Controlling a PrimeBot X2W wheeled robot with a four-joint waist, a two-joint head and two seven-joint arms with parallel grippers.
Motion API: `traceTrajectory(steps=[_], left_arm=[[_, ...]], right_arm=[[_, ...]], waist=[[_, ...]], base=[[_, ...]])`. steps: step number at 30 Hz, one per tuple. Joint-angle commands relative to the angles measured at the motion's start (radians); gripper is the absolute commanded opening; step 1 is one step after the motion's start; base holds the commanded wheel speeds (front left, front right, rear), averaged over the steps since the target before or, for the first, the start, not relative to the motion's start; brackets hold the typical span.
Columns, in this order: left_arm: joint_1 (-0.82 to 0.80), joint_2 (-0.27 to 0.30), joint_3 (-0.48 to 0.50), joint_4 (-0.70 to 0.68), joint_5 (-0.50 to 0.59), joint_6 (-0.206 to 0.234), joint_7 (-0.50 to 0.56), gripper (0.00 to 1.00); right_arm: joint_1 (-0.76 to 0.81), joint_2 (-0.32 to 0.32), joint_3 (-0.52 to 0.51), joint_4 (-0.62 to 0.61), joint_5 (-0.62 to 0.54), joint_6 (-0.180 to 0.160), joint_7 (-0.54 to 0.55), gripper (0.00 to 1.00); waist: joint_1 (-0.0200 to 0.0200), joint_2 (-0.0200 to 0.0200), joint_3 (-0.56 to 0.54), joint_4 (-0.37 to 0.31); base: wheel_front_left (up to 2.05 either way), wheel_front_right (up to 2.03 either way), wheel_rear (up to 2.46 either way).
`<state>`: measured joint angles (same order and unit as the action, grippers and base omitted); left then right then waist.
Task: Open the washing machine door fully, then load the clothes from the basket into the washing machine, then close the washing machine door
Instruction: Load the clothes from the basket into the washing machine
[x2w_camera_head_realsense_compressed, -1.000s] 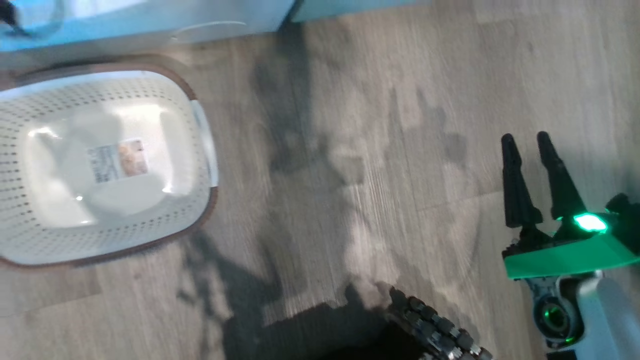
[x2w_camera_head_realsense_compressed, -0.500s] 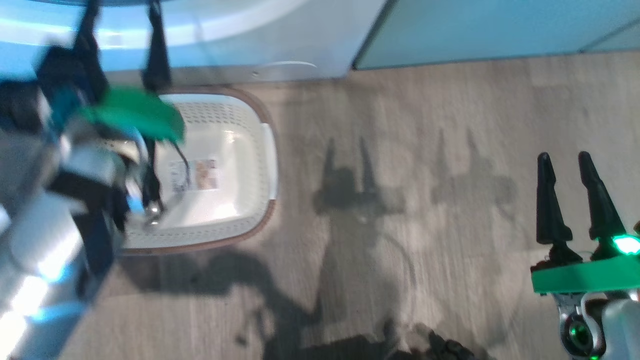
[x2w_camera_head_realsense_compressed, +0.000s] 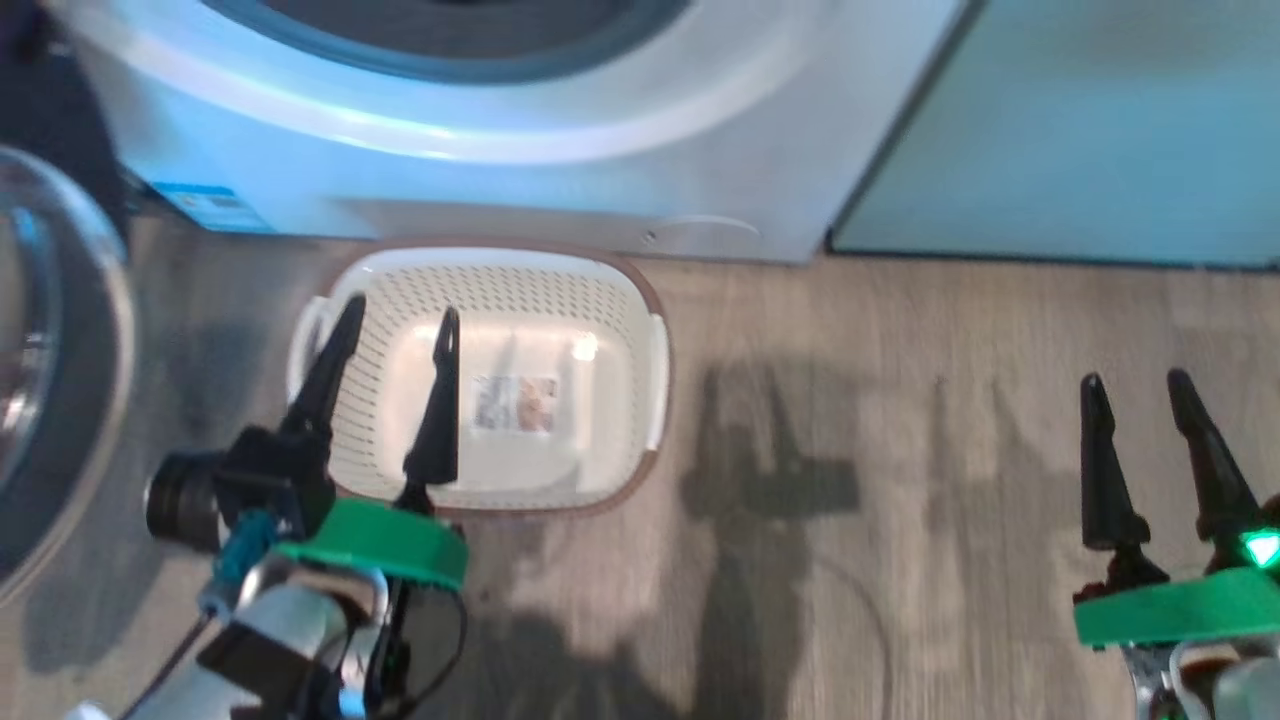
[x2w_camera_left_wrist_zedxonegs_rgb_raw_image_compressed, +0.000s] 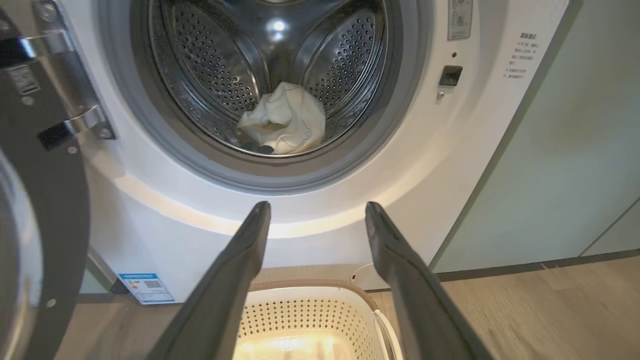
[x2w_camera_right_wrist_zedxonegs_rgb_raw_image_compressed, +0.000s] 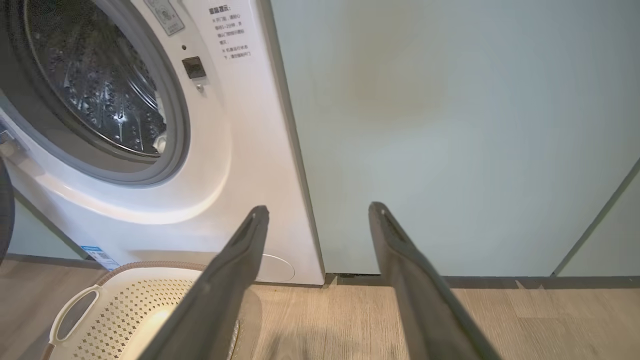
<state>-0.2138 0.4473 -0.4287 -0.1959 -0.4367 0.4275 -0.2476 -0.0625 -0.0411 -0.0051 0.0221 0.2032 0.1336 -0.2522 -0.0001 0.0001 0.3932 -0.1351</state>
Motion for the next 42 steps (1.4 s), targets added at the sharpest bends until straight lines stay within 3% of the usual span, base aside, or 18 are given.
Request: traceTrajectory(steps=[1, 12, 24, 42], left_arm=[[0.007, 0.009, 0.040, -0.035, 0.006, 0.102, -0.010, 1.00], [0.167, -0.045, 0.059, 0.018, 0.010, 0.027, -0.014, 1.00], [0.250, -0.089, 0.087, 0.091, 0.017, -0.048, -0.014, 1.00], [0.298, -0.114, 0.135, 0.099, 0.051, -0.084, -0.014, 1.00]], right_arm=[[0.019, -0.026, 0.017, -0.028, -0.012, -0.003, -0.010, 1.00], [0.089, -0.042, 0.033, -0.038, -0.034, -0.003, 0.026, 1.00], [0.160, -0.037, 0.061, -0.075, -0.047, -0.003, 0.076, 1.00], [0.197, -0.024, 0.058, -0.104, -0.052, -0.003, 0.094, 1.00]], waist=[[0.0001, -0.0001, -0.060, 0.050], [0.0001, -0.0001, -0.226, 0.086], [0.0001, -0.0001, -0.354, 0.053], [0.0001, -0.0001, -0.394, 0.014]], base=[[0.00, 0.00, 0.00], [0.00, 0.00, 0.00], [0.00, 0.00, 0.00], [0.00, 0.00, 0.00]])
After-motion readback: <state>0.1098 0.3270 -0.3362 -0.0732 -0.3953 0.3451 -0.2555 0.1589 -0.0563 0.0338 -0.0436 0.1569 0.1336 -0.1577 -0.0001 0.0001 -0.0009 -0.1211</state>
